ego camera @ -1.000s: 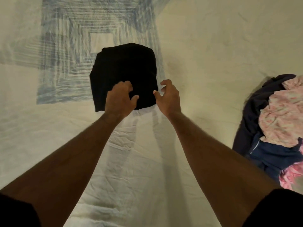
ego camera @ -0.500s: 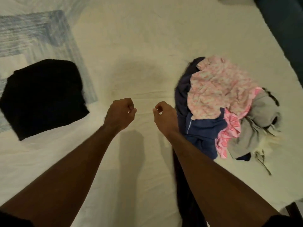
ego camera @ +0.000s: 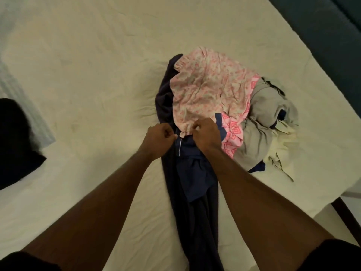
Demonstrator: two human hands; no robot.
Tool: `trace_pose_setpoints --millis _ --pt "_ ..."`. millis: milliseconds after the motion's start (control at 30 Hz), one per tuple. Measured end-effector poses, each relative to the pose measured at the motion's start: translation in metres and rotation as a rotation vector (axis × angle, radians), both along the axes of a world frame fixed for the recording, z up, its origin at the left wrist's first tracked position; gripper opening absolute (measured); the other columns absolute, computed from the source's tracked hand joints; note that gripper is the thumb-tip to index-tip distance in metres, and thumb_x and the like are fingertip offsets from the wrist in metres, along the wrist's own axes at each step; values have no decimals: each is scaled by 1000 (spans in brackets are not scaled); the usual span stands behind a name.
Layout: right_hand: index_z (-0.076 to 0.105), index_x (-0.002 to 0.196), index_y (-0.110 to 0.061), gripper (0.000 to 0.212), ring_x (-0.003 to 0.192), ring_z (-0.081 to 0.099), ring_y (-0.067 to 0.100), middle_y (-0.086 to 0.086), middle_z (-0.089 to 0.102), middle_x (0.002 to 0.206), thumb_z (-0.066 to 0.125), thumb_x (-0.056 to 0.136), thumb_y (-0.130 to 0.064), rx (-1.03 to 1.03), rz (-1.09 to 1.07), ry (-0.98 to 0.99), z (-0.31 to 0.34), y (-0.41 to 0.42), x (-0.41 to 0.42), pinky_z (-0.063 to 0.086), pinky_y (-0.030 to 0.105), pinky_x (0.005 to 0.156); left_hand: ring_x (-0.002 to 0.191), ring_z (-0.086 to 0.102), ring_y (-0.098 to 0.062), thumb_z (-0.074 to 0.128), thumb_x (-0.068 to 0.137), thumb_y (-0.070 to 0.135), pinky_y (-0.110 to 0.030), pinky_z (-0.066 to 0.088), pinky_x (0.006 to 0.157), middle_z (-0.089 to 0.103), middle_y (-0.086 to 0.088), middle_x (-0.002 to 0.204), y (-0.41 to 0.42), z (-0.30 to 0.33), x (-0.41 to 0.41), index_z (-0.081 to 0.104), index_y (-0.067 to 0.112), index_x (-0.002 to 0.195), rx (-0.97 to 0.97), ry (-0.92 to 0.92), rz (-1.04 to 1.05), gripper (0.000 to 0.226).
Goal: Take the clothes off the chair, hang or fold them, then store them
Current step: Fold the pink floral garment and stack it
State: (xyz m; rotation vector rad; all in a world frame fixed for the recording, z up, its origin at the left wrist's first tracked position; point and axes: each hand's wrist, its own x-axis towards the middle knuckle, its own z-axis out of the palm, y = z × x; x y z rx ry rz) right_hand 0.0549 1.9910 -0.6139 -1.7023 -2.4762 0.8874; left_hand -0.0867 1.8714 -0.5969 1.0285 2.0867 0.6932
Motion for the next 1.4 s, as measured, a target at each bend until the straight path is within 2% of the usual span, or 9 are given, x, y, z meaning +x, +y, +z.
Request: trace_pose_setpoints --millis 167,400,500,600,833,1033,1200,1300,1400 --pt "64 102 -28 60 112 60 22 -3 58 126 55 77 -82 108 94 1 -11 -16 2 52 50 85 77 68 -27 57 95 14 -45 57 76 69 -7 80 -2 -5 14 60 22 77 -82 -60 2 19" --pt "65 93 -19 10 93 64 29 2 66 99 58 96 -26 116 183 167 -8 -38 -12 49 45 81 93 67 -27 50 104 33 -42 53 81 69 -7 97 -19 3 18 61 16 93 -52 -188 99 23" --pt "63 97 -15 11 84 65 16 -1 68 90 55 101 -22 -300 119 501 10 -98 1 54 33 76 100 69 -18 40 105 53 -36 58 74 71 -2 111 -33 13 16 61 22 115 7 -652 396 39" --pt "55 86 -20 19 75 58 16 3 64 81 53 99 -33 -493 49 600 17 -158 21 50 45 73 105 72 -23 62 87 69 -46 60 90 71 -8 121 -61 -1 10 64 21 123 -31 -905 504 60" --pt "56 80 -28 17 69 59 18 -4 64 75 53 96 -23 -681 238 493 12 -248 57 52 51 72 99 73 -28 76 89 28 -41 59 83 72 -18 118 -124 -10 34 67 6 120 2 -1012 665 39" --pt "54 74 -21 23 64 46 4 -10 48 65 70 90 -19 -907 555 320 17 -318 71 41 27 65 115 68 -33 63 94 52 -49 53 99 71 -15 122 -169 -1 28 66 9 128 -29 -1301 692 55" --pt "66 77 -17 19 58 59 11 6 65 70 70 80 -35 -1092 370 213 12 -340 83 48 23 54 99 74 -27 78 84 14 -41 62 78 74 -10 116 -229 -18 28 66 15 125 -12 -861 705 43" --pt "64 74 -25 13 65 63 4 5 71 77 65 80 -13 -688 -48 335 -5 -332 81 48 20 62 93 73 -7 69 75 9 -23 57 73 77 11 103 -278 -19 36 69 33 112 -15 -627 496 44" --pt "60 83 -19 9 75 59 16 2 61 83 63 83 -11 -235 -200 292 -15 -310 71 47 33 67 104 71 -11 65 70 16 -36 58 88 75 9 113 -326 -23 40 67 27 126 -56 -540 441 57"
